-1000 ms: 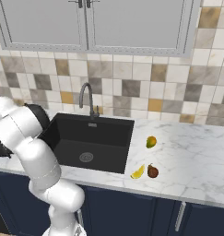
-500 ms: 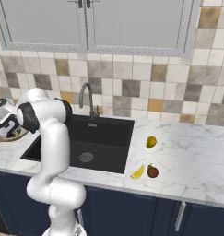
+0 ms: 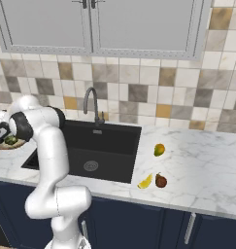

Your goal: There is a mixed pile of frozen fruits and vegetables on the counter. Locate all the frozen vegetables and place the items in a bowl on the counter. Take all the frozen fruits and defrost them in a running sink.

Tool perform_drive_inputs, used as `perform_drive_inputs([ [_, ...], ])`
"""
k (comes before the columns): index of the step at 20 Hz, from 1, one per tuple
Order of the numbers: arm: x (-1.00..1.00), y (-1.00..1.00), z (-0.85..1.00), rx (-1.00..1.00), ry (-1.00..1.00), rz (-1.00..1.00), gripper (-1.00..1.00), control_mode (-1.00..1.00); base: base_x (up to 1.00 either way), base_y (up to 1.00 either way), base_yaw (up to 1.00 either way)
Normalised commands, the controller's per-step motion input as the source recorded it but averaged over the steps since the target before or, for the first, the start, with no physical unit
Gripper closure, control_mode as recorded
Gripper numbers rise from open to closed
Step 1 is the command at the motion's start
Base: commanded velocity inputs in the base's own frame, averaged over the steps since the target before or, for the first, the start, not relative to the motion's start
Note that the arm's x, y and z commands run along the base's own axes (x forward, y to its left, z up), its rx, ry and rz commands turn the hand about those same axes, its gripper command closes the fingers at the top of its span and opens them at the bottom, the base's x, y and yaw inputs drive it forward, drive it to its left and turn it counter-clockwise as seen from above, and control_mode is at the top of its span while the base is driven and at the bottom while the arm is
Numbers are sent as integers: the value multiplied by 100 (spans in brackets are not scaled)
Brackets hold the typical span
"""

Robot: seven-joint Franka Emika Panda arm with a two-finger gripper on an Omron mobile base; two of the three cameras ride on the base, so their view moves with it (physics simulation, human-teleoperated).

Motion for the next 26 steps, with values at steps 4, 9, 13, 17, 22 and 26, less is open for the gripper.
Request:
perform_drive_inputs([
  [4,2,0,43,-7,0,-1,-100,-100,0,0,0],
  [9,-11,0,55,-2,-3,-7,-100,-100,0,0,0],
  [13,-49,-25,18,0,-7,-10,-100,-100,0,0,0],
  [17,-60,-40,45,2,-13,-15,-100,-100,0,0,0],
  [22,-54,-58,48,3,-13,-19,-100,-100,0,0,0],
  [26,-45,-76,27,7,-10,-17,-100,-100,0,0,0],
])
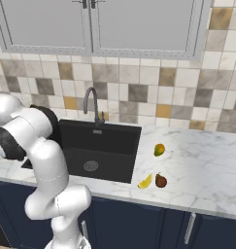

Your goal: There is a mixed pile of frozen fruits and vegetables on the counter. Locate all the frozen vegetables and place the items in a bowl on the counter. Take all the frozen fruits and defrost them in a running sink.

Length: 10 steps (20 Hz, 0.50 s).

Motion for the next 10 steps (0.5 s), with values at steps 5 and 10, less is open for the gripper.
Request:
perform_drive_inputs([
  [5,-45,-75,30,14,-7,-6,-100,-100,0,0,0],
  [10,-25,-73,36,18,0,-7,-100,-100,0,0,0],
])
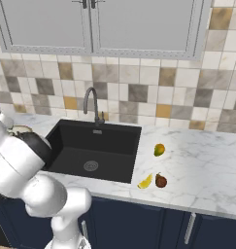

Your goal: There is a mixed pile of frozen fruits and vegetables on the counter. Locate all the frozen vegetables and place the items in a bowl on the counter. Take all the frozen fruits and defrost them in a running sink.

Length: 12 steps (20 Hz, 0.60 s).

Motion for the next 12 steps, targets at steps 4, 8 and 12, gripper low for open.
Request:
perform_drive_inputs([
  [4,-19,-55,18,10,7,-3,-100,-100,0,0,0],
  [8,-12,-40,0,0,18,-2,-100,-100,0,0,0],
  [12,-9,-38,0,0,21,-6,-100,-100,0,0,0],
])
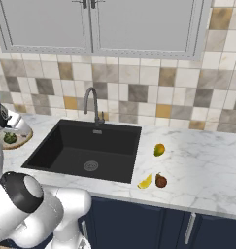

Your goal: There is a mixed pile of frozen fruits and vegetables on the counter. Locate all the frozen vegetables and place the items in a bowl on the counter. Take all the frozen fruits and defrost them in a running sink.

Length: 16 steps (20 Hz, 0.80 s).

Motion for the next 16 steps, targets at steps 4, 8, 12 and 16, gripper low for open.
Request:
perform_drive_inputs([
  [4,-1,-41,0,0,18,-8,-100,-100,0,0,0],
  [8,-6,-44,-8,-8,9,-9,-100,-100,0,0,0],
  [12,-24,-56,-11,-10,0,-5,-100,-100,0,0,0],
  [16,-25,-77,-14,-3,0,-1,-100,-100,0,0,0],
])
